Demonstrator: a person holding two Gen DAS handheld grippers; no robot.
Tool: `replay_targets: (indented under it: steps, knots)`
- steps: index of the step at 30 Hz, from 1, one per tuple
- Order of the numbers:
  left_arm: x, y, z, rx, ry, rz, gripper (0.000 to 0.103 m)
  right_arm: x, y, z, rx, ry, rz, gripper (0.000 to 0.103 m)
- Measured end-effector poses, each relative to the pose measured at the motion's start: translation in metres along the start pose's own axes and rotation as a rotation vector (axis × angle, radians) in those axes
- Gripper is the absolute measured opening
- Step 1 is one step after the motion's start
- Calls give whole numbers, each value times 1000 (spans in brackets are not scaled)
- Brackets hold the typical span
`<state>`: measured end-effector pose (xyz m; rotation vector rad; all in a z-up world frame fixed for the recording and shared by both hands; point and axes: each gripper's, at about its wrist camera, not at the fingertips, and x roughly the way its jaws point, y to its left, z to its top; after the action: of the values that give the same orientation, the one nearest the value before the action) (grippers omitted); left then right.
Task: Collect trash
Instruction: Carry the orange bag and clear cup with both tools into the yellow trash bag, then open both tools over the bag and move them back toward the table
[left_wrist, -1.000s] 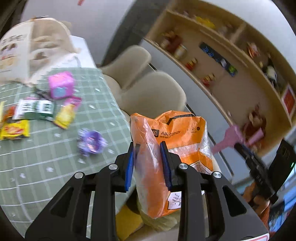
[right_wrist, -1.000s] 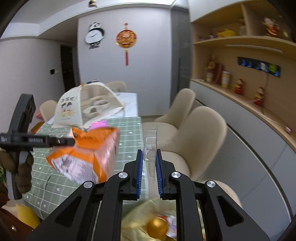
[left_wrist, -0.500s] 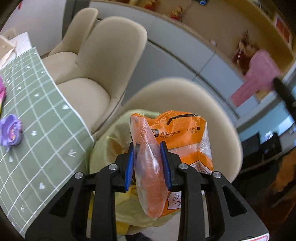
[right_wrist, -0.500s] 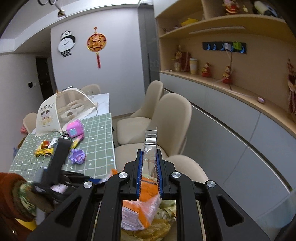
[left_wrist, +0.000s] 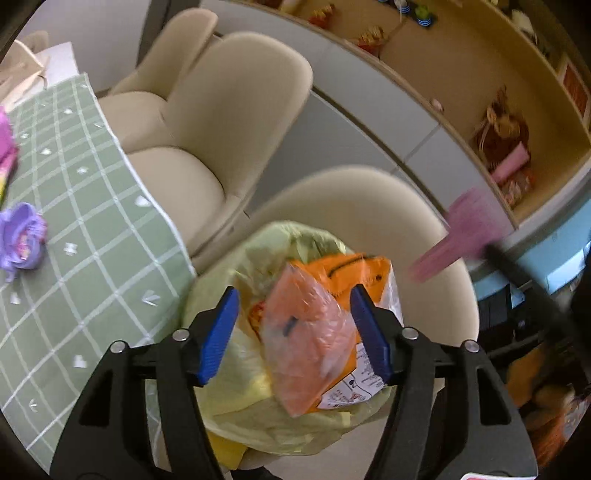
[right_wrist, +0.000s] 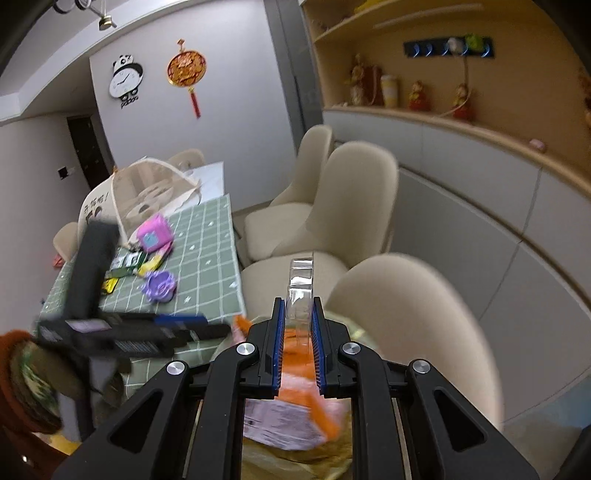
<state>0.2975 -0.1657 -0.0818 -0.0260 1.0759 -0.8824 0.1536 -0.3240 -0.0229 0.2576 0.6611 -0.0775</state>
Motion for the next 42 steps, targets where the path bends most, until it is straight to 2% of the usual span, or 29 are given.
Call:
replay_targets:
  steps: [2, 6, 10, 13, 16, 18, 23, 26, 31, 36, 42]
  knots:
    - [-15, 7, 2, -15, -23, 9, 60, 19, 8, -9, -3, 29, 19, 15]
    - [-45, 24, -4, -38, -52, 29, 60, 66, 19, -34, 0, 142, 48, 15]
    - [-76, 47, -14, -80, -77, 51, 60, 115, 14, -66, 32, 291, 34, 15]
    - [-92, 62, -21, -118, -97, 66, 60, 138, 8, -86, 71, 386, 33, 15]
    - [-104, 77, -28, -155, -120, 83, 60, 144, 7, -95, 94, 419, 37, 15]
    - [-111, 88, -32, -175, -127, 96, 60, 142, 9, -93, 86, 408, 19, 15]
    - [-126, 109, -41, -208, -158, 125, 62, 119, 14, -81, 50, 317, -30, 16]
    - [-135, 118, -44, -209, -179, 142, 63, 109, 11, -72, 73, 297, -36, 23]
    - [-153, 141, -55, -224, -220, 194, 63, 81, 12, -57, 72, 235, -51, 23]
    - [-176, 179, -70, -294, -273, 273, 63, 59, 42, -32, 16, 156, -24, 23]
    - [-217, 235, -95, -417, -367, 379, 63, 63, 110, -1, -83, 63, 32, 23]
